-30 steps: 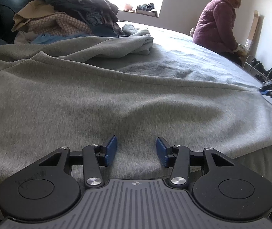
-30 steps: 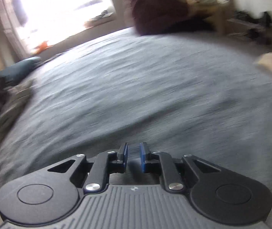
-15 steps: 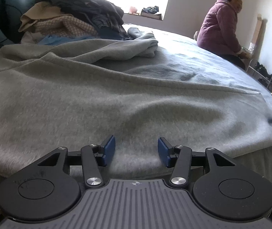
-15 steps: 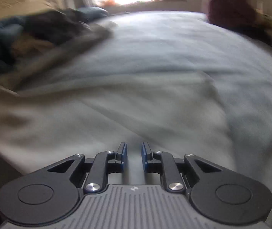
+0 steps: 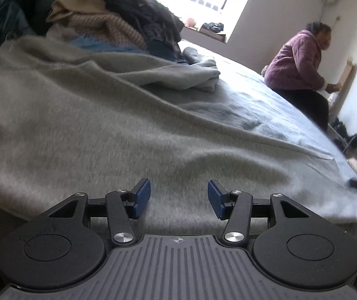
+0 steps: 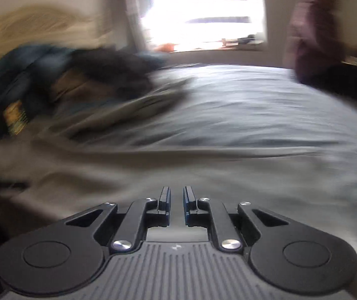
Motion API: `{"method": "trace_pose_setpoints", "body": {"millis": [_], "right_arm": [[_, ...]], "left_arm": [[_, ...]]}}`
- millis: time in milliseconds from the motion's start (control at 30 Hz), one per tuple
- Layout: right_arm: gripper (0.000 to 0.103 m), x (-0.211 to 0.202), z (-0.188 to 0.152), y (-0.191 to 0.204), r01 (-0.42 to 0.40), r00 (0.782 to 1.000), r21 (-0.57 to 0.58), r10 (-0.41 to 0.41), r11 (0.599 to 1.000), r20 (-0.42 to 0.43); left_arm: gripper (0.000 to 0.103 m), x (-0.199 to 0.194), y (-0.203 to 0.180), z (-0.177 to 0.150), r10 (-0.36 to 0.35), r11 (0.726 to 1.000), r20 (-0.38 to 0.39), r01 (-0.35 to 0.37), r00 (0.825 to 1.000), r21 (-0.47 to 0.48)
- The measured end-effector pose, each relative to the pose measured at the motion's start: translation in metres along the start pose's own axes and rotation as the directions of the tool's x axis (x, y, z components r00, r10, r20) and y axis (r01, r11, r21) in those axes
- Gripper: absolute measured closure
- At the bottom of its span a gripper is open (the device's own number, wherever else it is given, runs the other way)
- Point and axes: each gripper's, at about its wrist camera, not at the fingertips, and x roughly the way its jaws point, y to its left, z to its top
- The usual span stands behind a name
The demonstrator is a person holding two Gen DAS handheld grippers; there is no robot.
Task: Fold clothes
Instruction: 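Sweep the right gripper over the hoodie to smooth the fold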
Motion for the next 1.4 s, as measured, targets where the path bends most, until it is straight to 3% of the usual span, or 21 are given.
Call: {"method": "trace_pose_setpoints", "body": {"millis": [67, 133, 200, 267, 300, 333, 433, 500, 567, 633, 733, 800, 867, 967, 1033, 1133, 1233, 1267, 1300, 1333, 1400], "right_arm": [[0.093, 0.02, -0.014, 0.016, 0.017, 0.999, -0.081, -0.021, 0.997, -0.041], [0.093, 0.025, -0.031, -0.001, 0.118, 0.988, -0.122, -0.129, 0.985, -0.085], [0.094, 0.0, -0.04, -0.042, 0.183, 0.979, -0.023, -0.185, 0.983, -0.089], [0.094, -0.026, -0.04, -0.081, 0.324, 0.941, 0.074, -0.314, 0.943, -0.123], [0.091, -0.036, -0.039, -0.099, 0.409, 0.908, 0.098, -0.394, 0.907, -0.146], [0.09, -0.045, -0.034, -0.104, 0.454, 0.887, 0.114, -0.436, 0.884, -0.15], [0.089, -0.066, -0.01, -0.087, 0.413, 0.911, 0.142, -0.408, 0.9, -0.062], [0.088, -0.05, 0.014, -0.038, 0.282, 0.958, 0.072, -0.285, 0.957, 0.02], [0.088, -0.014, 0.034, 0.018, 0.119, 0.992, -0.011, -0.118, 0.993, 0.044], [0.088, 0.032, 0.048, 0.076, -0.031, 0.999, -0.083, 0.034, 0.996, 0.031], [0.088, 0.105, 0.06, 0.148, -0.169, 0.986, -0.14, 0.169, 0.976, -0.016], [0.09, 0.141, 0.058, 0.185, -0.173, 0.985, -0.204, 0.17, 0.964, -0.031], [0.092, 0.161, 0.046, 0.202, -0.097, 0.995, -0.285, 0.091, 0.953, -0.035], [0.092, 0.162, 0.031, 0.17, 0.017, 1.0, -0.278, -0.021, 0.96, -0.015], [0.091, 0.136, 0.021, 0.12, 0.145, 0.989, -0.219, -0.151, 0.965, -0.007], [0.091, 0.093, 0.008, 0.02, 0.33, 0.942, -0.015, -0.331, 0.944, -0.05], [0.091, 0.053, 0.0, -0.052, 0.497, 0.868, 0.166, -0.488, 0.852, -0.095], [0.089, 0.043, 0.001, -0.064, 0.511, 0.859, 0.231, -0.503, 0.828, -0.096], [0.085, 0.035, 0.003, -0.073, 0.512, 0.856, 0.29, -0.509, 0.808, -0.092], [0.085, 0.032, 0.007, -0.072, 0.489, 0.866, 0.323, -0.494, 0.81, -0.074], [0.085, 0.04, 0.02, -0.046, 0.407, 0.909, 0.285, -0.417, 0.868, -0.03]], "left_arm": [[0.052, -0.002, 0.004, -0.004, 0.0, 1.0, 0.003, 0.0, 1.0, -0.023], [0.052, -0.006, 0.01, -0.009, -0.013, 0.999, 0.011, 0.014, 1.0, -0.047], [0.052, -0.01, 0.017, -0.011, -0.028, 0.998, 0.014, 0.029, 0.999, -0.063], [0.052, -0.014, 0.022, -0.01, -0.04, 0.997, 0.02, 0.041, 0.999, -0.07], [0.052, -0.016, 0.024, -0.01, -0.044, 0.996, 0.024, 0.045, 0.999, -0.074], [0.052, -0.019, 0.025, -0.009, -0.047, 0.996, 0.033, 0.049, 0.998, -0.075], [0.052, -0.031, 0.03, -0.006, -0.052, 0.995, 0.07, 0.057, 0.996, -0.076], [0.052, -0.036, 0.033, -0.002, -0.05, 0.995, 0.097, 0.058, 0.994, -0.077], [0.051, -0.038, 0.039, 0.005, -0.03, 0.996, 0.12, 0.04, 0.992, -0.082], [0.051, -0.037, 0.044, 0.012, -0.004, 0.996, 0.136, 0.017, 0.991, -0.091], [0.051, -0.028, 0.052, 0.02, 0.069, 0.994, 0.142, -0.055, 0.987, -0.098], [0.051, -0.021, 0.057, 0.022, 0.105, 0.991, 0.131, -0.092, 0.986, -0.1], [0.051, -0.018, 0.066, 0.021, 0.096, 0.99, 0.111, -0.083, 0.989, -0.118], [0.051, -0.016, 0.076, 0.016, 0.061, 0.99, 0.104, -0.047, 0.993, -0.131], [0.051, -0.016, 0.085, 0.012, 0.035, 0.991, 0.111, -0.021, 0.993, -0.133], [0.051, -0.013, 0.094, 0.011, -0.001, 0.988, 0.119, 0.019, 0.993, -0.153], [0.051, -0.01, 0.098, 0.015, -0.01, 0.986, 0.121, 0.03, 0.993, -0.164], [0.051, -0.01, 0.098, 0.016, -0.011, 0.985, 0.12, 0.032, 0.993, -0.169], [0.051, -0.01, 0.097, 0.016, -0.012, 0.984, 0.118, 0.032, 0.993, -0.173], [0.051, -0.011, 0.096, 0.017, -0.011, 0.984, 0.116, 0.032, 0.993, -0.175], [0.05, -0.012, 0.092, 0.019, -0.015, 0.984, 0.118, 0.035, 0.993, -0.176]]}}
